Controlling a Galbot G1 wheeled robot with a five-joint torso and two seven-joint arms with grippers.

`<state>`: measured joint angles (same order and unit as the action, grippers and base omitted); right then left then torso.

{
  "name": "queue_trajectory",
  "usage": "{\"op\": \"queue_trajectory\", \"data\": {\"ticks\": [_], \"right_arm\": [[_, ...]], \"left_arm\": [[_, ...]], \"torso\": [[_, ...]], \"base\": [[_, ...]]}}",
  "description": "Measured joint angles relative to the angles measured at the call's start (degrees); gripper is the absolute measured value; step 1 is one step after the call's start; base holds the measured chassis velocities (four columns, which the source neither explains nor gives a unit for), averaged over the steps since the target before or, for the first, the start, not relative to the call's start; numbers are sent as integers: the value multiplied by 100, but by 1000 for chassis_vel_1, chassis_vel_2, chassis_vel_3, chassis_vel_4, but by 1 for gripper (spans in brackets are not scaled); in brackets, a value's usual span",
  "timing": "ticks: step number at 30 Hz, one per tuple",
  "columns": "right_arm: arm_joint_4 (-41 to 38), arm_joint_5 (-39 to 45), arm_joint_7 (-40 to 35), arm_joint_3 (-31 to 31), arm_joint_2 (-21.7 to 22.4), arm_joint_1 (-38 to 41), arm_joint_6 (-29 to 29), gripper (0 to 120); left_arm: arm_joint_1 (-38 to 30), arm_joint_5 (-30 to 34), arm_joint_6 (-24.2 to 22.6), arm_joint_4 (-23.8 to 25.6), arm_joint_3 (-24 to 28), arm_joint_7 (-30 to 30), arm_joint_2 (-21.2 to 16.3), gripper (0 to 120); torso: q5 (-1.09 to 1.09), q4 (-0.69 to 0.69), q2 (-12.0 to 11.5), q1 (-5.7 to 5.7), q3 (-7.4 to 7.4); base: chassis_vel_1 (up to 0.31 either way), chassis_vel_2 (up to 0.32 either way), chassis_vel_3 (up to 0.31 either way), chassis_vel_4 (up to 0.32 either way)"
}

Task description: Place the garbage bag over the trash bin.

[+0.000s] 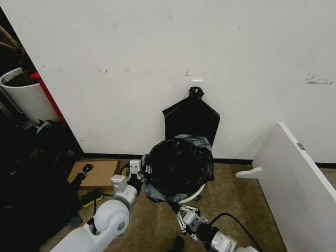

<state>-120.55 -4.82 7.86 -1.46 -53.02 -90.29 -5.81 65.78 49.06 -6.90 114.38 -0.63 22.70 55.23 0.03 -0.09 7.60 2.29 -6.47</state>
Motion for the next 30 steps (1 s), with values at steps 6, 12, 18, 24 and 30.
{"op": "queue_trajectory", "data": {"ticks": [6, 12, 18, 24, 30], "right_arm": [[170, -269, 41, 131, 0, -95, -137, 0], [545, -306, -37, 231, -206, 108, -105, 0], [890, -279, -57, 183, -346, 243, -70, 0], [1170, -287, -181, 49, -423, 333, -11, 0], [1423, -346, -386, -143, -471, 423, 160, 0]], "left_arm": [[24, 259, -121, 91, -97, 171, 53, 1], [126, 625, -274, 330, -246, 259, -75, 1], [155, 858, -368, 453, -303, 332, -123, 1], [162, 994, -469, 561, -320, 358, -173, 1], [195, 1047, -614, 634, -327, 371, -214, 1]], "torso": [[0, 0, 0, 0, 0], [-1, 1, 0, 0, 0], [-1, 0, 0, 0, 0], [0, 0, 0, 0, 0], [0, 0, 0, 0, 0]], "base": [[0, 0, 0, 0], [0, 0, 0, 0], [0, 0, 0, 0], [0, 0, 0, 0], [0, 0, 0, 0]]}}
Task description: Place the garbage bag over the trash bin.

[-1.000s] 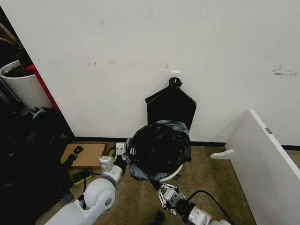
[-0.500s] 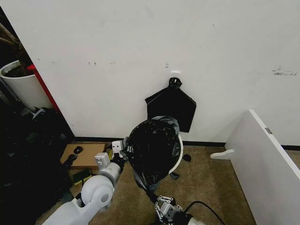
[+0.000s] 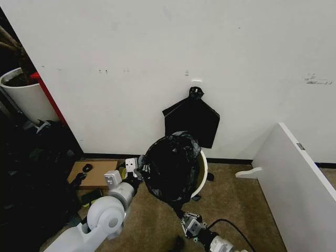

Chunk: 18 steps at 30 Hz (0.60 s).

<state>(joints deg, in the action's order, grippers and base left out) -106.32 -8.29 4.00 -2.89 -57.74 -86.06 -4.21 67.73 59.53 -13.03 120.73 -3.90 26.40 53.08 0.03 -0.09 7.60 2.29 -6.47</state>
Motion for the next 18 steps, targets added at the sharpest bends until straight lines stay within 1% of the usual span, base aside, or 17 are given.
{"op": "queue_trajectory", "data": {"ticks": [6, 11, 12, 13, 15, 16, 17, 18], "right_arm": [[185, -12, -146, -96, -72, 83, 27, 0], [129, -9, -163, -112, -100, 50, 24, 1], [79, -13, -162, -115, -94, 3, -13, 9], [61, -18, -161, -121, -90, -15, -34, 10], [26, -27, -161, -144, -72, -60, -91, 18], [-12, -24, -165, -176, -49, -116, -197, 25], [-15, -23, -166, -182, -44, -127, -217, 26], [-14, -16, -167, -221, -16, -173, -314, 31]], "left_arm": [[27, 65, -104, 48, -29, 3, -44, 1], [9, 64, -80, -20, -53, 9, -23, 1], [-19, 62, -53, -83, -62, 24, -9, 1], [-34, 62, -40, -115, -68, 28, -6, 1], [-71, 62, -14, -187, -77, 47, 3, 1], [-111, 90, 13, -260, -98, 84, 11, 1], [-125, 101, 22, -274, -110, 91, 10, 1], [-158, 126, 48, -319, -133, 121, 6, 1]], "torso": [[-1, 0, 0, 0, 0], [-1, 0, 0, 0, 0], [0, -1, 0, 0, 0], [-1, 0, 0, 0, 0], [0, 0, 0, 0, 0], [1, -1, 0, 0, 0], [0, 0, 0, 0, 0], [-2, -2, 0, 0, 0]], "base": [[0, 0, 0, 0], [0, 0, 0, 0], [0, 0, 0, 0], [0, 0, 0, 0], [0, 0, 0, 0], [0, 0, 0, 0], [0, 0, 0, 0], [0, 0, 0, 0]]}}
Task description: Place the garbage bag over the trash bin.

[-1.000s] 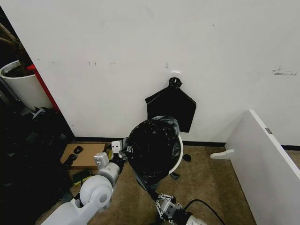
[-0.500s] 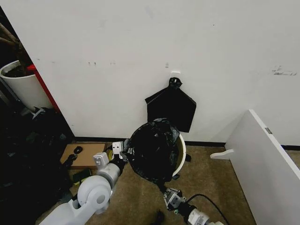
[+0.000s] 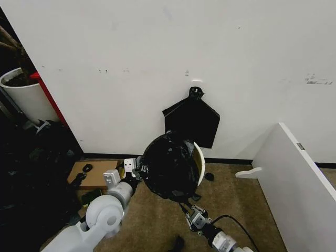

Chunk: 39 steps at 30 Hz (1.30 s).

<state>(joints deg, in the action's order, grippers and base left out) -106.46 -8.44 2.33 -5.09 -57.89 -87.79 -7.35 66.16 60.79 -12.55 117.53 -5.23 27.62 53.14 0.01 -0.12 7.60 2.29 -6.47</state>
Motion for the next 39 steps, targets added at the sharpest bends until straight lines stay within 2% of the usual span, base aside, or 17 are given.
{"op": "queue_trajectory", "data": {"ticks": [3, 8, 10, 13, 15, 16, 18, 20, 22, 28, 35, 37, 39], "right_arm": [[-56, 4, 27, -24, 22, -41, -230, 38], [-151, -65, 207, -66, 63, -191, -699, 61], [-169, -83, 209, -72, 66, -215, -723, 65], [-244, -74, 108, -77, 80, -280, -679, 77], [-467, 89, -300, -74, 88, -356, -279, 86], [-467, 89, -300, -74, 88, -356, -279, 86], [-684, 364, -612, -52, 86, -380, 114, 93], [-1125, 860, -1076, -49, 56, -375, 751, 99], [-1461, 1176, -1335, -53, 20, -351, 1123, 99], [-2043, 1560, -1669, -25, -68, -265, 1594, 100], [-2144, 1495, -1714, 123, -226, -125, 1726, 99], [-2112, 1367, -1707, 224, -287, -59, 1783, 93], [-2059, 1296, -1699, 271, -308, -26, 1796, 91]], "left_arm": [[-32, 34, 21, -78, -11, 21, 1, 1], [-117, 123, 97, -264, -34, 86, 11, 1], [-129, 124, 111, -276, -35, 96, 14, 1], [-152, 80, 183, -302, -33, 144, 24, 1], [-155, -156, 314, -318, -12, 201, 51, 1], [-155, -156, 314, -318, -12, 201, 51, 1], [-128, -361, 389, -317, 13, 246, 71, 1], [-65, -749, 499, -318, 78, 260, 91, 1], [-17, -1028, 566, -307, 145, 260, 111, 1], [35, -1517, 616, -291, 282, 228, 134, 1], [-9, -1762, 631, -293, 407, 221, 147, 1], [-22, -1789, 631, -292, 459, 223, 152, 1], [-22, -1804, 631, -289, 481, 223, 152, 1]], "torso": [[3, 4, 0, 0, 0], [0, 3, 0, 0, 0], [1, 3, 0, 0, 0], [1, 2, 0, 0, 0], [2, 2, 0, 0, 0], [2, 2, 0, 0, 0], [1, 2, 0, 0, 0], [2, 3, 0, 0, 0], [2, 4, 0, 0, 0], [2, 3, 0, 0, 0], [2, 3, 0, 0, 0], [2, 2, 0, 0, 0], [2, 2, 0, 0, 0]], "base": [[0, 0, 0, 0], [0, 0, 0, 0], [0, 0, 0, 0], [0, 0, 0, 0], [0, 0, 0, 0], [0, 0, 0, 0], [0, 0, 0, 0], [0, 0, 0, 0], [0, 0, 0, 0], [0, 0, 0, 0], [0, 0, 0, 0], [0, 0, 0, 0], [0, 0, 0, 0]]}}
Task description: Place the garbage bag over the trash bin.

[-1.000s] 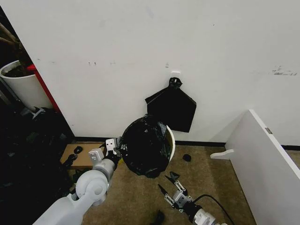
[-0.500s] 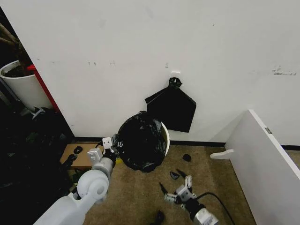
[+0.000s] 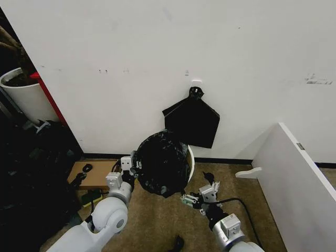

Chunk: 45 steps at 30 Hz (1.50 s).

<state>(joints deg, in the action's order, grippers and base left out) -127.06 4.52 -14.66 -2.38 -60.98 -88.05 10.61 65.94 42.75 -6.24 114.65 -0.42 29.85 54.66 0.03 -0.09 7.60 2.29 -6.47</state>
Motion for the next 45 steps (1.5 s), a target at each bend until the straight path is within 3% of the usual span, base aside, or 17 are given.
{"op": "queue_trajectory", "data": {"ticks": [10, 25, 27, 31, 45], "right_arm": [[313, -306, 38, 151, -96, 136, 54, 76], [419, -369, -55, 122, -102, 189, 157, 18], [419, -368, -59, 121, -102, 189, 161, 16], [436, -369, -87, 115, -113, 195, 176, 0], [256, -64, -381, -172, -171, 107, -91, 0]], "left_arm": [[7, -63, -8, 40, 108, -38, -15, 1], [-19, -90, -14, 64, 115, -112, -29, 1], [-18, -93, -14, 67, 115, -112, -30, 1], [22, -113, -9, 81, 116, -122, -34, 1], [38, -45, 85, 34, -15, -212, -90, 1]], "torso": [[0, 0, 0, 0, 0], [0, 0, 0, 0, 0], [0, 0, 0, 0, 0], [-1, 0, 0, 0, 0], [0, 0, 0, 0, 0]], "base": [[0, 0, 0, 0], [0, 0, 0, 0], [0, 0, 0, 0], [0, 0, 0, 0], [0, 0, 0, 0]]}}
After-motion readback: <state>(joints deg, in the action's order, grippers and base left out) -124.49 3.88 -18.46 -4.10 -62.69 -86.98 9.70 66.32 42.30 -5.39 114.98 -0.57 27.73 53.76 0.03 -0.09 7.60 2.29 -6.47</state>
